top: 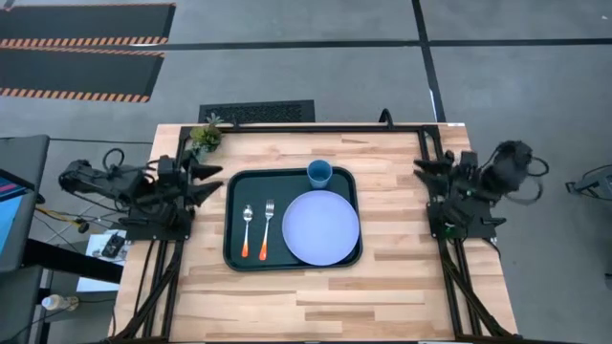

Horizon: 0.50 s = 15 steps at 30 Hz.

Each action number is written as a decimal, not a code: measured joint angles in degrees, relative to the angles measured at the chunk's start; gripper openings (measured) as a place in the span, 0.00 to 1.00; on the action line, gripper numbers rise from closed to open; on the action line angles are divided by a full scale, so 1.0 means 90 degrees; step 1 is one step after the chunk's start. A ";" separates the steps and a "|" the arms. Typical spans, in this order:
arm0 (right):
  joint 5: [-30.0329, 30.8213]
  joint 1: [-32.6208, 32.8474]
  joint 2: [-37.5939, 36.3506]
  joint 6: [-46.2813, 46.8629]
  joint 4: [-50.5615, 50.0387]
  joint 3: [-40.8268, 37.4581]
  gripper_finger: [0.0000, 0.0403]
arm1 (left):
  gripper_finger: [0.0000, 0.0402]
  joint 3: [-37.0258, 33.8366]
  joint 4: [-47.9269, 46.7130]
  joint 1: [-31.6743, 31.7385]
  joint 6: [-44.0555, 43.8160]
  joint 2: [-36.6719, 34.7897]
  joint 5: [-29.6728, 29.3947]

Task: Pick and place plate/cup/fork/spoon on tray
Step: Return to Home Position

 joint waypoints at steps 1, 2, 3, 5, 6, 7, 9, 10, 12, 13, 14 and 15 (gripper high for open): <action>-0.0101 -0.0021 -0.0351 -0.0294 0.0341 -0.0141 0.56 | 0.55 -0.0148 -0.0026 0.0006 -0.0015 -0.0248 0.0000; -0.0367 -0.0043 -0.0763 -0.0571 0.0604 -0.0210 0.56 | 0.55 -0.0267 -0.0016 0.0006 -0.0037 -0.0503 0.0004; -0.0818 -0.0053 -0.1153 -0.0851 0.0861 -0.0214 0.56 | 0.55 -0.0376 0.0028 0.0006 -0.0039 -0.0744 0.0020; -0.1916 -0.0060 -0.1302 -0.1612 0.1697 -0.0077 0.56 | 0.55 -0.0562 0.0054 0.0008 -0.0012 -0.1253 0.0047; -0.2548 -0.0050 -0.1278 -0.2035 0.1814 0.0075 0.56 | 0.55 -0.0647 0.0061 0.0008 0.0005 -0.1497 0.0159; -0.3482 -0.0068 -0.1305 -0.2252 0.1513 0.0256 0.56 | 0.55 -0.0765 0.0047 0.0009 0.0031 -0.1731 0.0311; -0.4827 -0.0040 -0.1224 -0.2252 0.1033 0.0682 0.56 | 0.55 -0.0939 0.0067 0.0006 0.0084 -0.2156 0.0520; -0.4697 0.0005 -0.1132 -0.2146 0.0780 0.0787 0.56 | 0.55 -0.1021 -0.0117 0.0006 0.0082 -0.2382 0.0593; -0.3898 0.0114 -0.0746 -0.1879 0.0491 0.0762 0.56 | 0.55 -0.1131 -0.0402 0.0008 0.0019 -0.2462 0.0536; -0.3648 0.0116 -0.0647 -0.1741 0.0300 0.0658 0.56 | 0.55 -0.1159 -0.0751 0.0006 0.0018 -0.2447 0.0333; -0.3469 0.0107 -0.0561 -0.1667 0.0044 0.0481 0.56 | 0.55 -0.1172 -0.1076 0.0008 -0.0042 -0.2438 0.0287; -0.3471 0.0095 -0.0478 -0.1596 0.0078 0.0377 0.56 | 0.55 -0.1174 -0.1253 0.0012 -0.0343 -0.2410 0.0304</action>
